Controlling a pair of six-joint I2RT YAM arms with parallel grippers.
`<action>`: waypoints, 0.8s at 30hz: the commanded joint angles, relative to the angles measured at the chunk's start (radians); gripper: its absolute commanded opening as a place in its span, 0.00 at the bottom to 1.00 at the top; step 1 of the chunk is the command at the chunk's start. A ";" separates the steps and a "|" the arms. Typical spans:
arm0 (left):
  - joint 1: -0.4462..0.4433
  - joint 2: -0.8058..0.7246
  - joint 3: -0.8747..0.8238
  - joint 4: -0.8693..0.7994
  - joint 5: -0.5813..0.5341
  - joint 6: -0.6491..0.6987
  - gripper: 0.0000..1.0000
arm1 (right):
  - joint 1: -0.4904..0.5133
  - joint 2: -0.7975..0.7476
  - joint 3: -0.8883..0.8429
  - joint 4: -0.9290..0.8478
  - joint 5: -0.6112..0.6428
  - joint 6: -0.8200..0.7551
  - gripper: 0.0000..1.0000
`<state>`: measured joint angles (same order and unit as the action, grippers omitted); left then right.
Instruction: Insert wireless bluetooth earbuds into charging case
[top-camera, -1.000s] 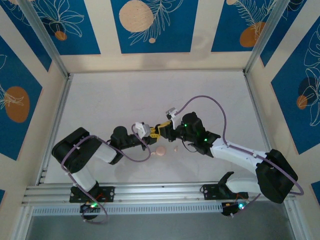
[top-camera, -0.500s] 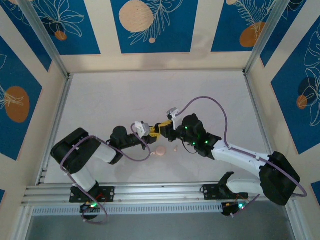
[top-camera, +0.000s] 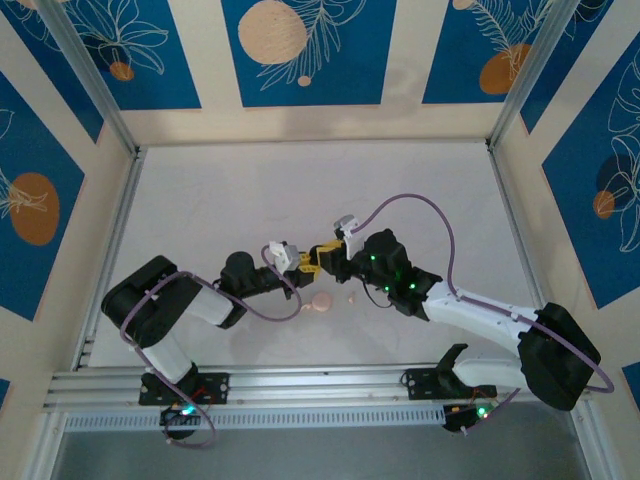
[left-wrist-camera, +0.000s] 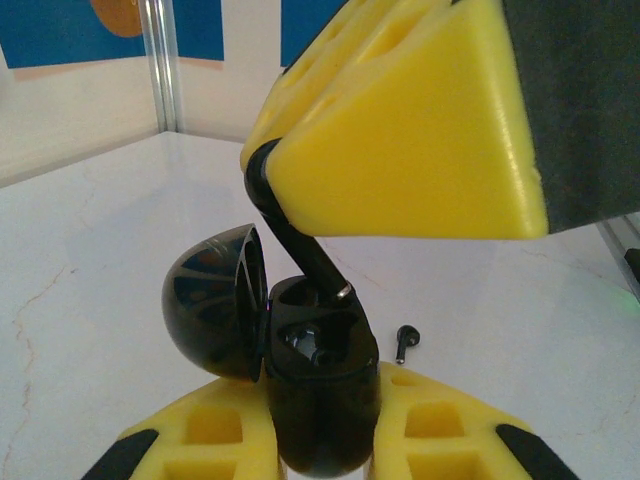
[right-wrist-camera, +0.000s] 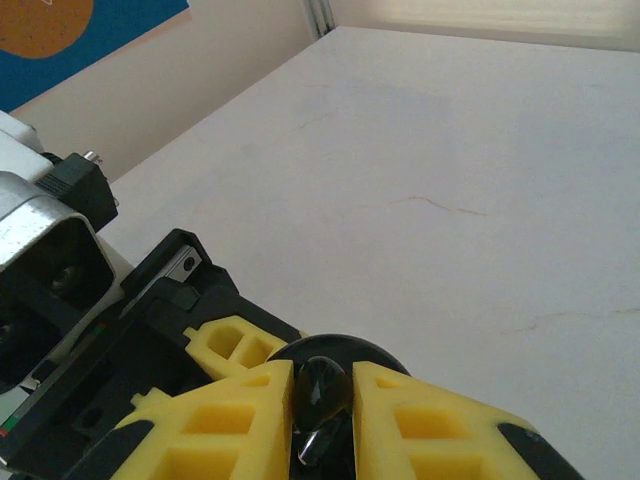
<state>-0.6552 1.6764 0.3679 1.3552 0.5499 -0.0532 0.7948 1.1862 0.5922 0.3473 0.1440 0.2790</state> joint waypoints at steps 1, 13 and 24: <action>-0.012 -0.026 0.016 0.052 0.017 -0.022 0.08 | 0.012 0.011 -0.003 0.040 0.020 -0.018 0.21; -0.011 -0.057 0.020 0.051 -0.014 -0.040 0.09 | 0.025 0.010 -0.010 0.009 0.032 -0.033 0.21; -0.012 -0.068 0.011 0.051 -0.055 -0.028 0.08 | 0.042 -0.015 -0.020 -0.019 0.050 -0.051 0.21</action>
<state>-0.6579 1.6470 0.3676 1.3495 0.5266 -0.0772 0.8238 1.1957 0.5922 0.3645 0.1810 0.2523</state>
